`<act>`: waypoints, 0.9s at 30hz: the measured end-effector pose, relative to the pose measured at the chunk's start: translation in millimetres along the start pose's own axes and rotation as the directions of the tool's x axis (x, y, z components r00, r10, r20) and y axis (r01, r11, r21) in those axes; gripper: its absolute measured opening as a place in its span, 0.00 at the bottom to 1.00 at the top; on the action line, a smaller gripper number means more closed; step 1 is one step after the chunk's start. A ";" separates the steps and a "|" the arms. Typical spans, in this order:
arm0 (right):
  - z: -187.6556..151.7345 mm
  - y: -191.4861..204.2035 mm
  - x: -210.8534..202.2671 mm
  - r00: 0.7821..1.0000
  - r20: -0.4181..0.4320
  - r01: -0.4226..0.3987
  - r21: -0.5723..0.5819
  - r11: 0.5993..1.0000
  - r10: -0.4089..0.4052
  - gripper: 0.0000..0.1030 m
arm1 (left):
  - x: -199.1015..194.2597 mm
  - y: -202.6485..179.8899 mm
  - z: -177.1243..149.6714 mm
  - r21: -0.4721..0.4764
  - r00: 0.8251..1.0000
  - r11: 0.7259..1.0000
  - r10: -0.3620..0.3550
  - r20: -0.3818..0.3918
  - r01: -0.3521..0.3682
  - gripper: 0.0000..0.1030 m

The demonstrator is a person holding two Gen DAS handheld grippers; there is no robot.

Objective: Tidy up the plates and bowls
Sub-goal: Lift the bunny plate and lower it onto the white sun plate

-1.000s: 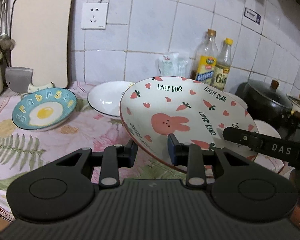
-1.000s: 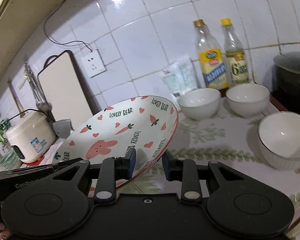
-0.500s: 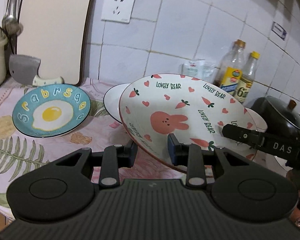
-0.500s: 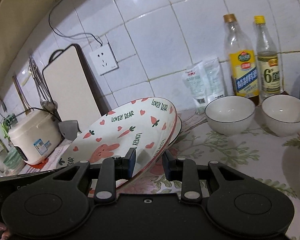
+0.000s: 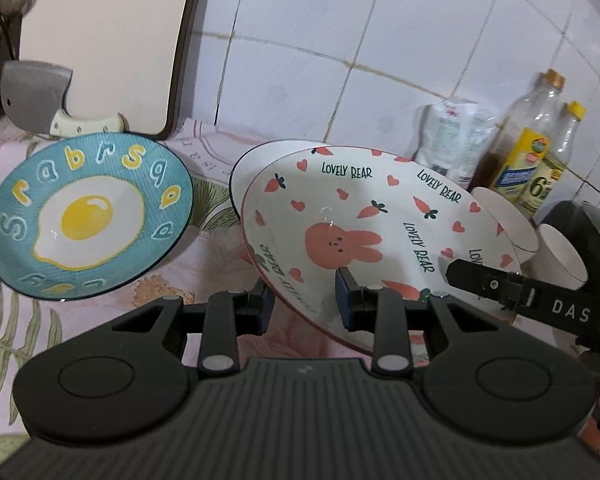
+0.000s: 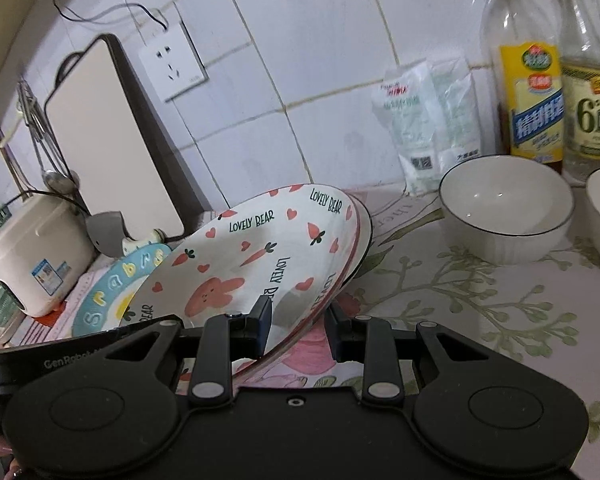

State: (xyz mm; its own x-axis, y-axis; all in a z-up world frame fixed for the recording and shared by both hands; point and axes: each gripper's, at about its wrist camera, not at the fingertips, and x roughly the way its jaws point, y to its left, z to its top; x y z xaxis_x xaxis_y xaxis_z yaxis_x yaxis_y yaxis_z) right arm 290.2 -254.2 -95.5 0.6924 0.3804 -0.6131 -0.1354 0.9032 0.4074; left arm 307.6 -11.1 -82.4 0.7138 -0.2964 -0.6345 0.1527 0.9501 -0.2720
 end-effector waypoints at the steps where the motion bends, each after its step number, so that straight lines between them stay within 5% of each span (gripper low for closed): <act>1: 1.1 -1.6 4.6 1.000 -0.010 -0.001 0.004 1.000 0.001 0.33 | 4.9 1.1 2.1 0.002 1.000 1.000 0.003 -0.007 -0.003 0.29; 27: 27.0 -5.4 50.2 0.988 -0.145 0.055 0.032 0.998 -0.050 0.36 | 45.2 -6.6 43.0 0.051 0.977 0.995 0.097 -0.190 -0.089 0.30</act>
State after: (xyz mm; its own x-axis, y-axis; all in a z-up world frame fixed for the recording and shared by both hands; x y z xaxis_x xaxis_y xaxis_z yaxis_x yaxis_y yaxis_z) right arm 344.8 -245.3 -110.2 0.5884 0.3599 -0.7241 -0.0746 0.9158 0.3946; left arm 368.2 -26.5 -78.2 0.5821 -0.2163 -0.7839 0.1232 0.9763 -0.1778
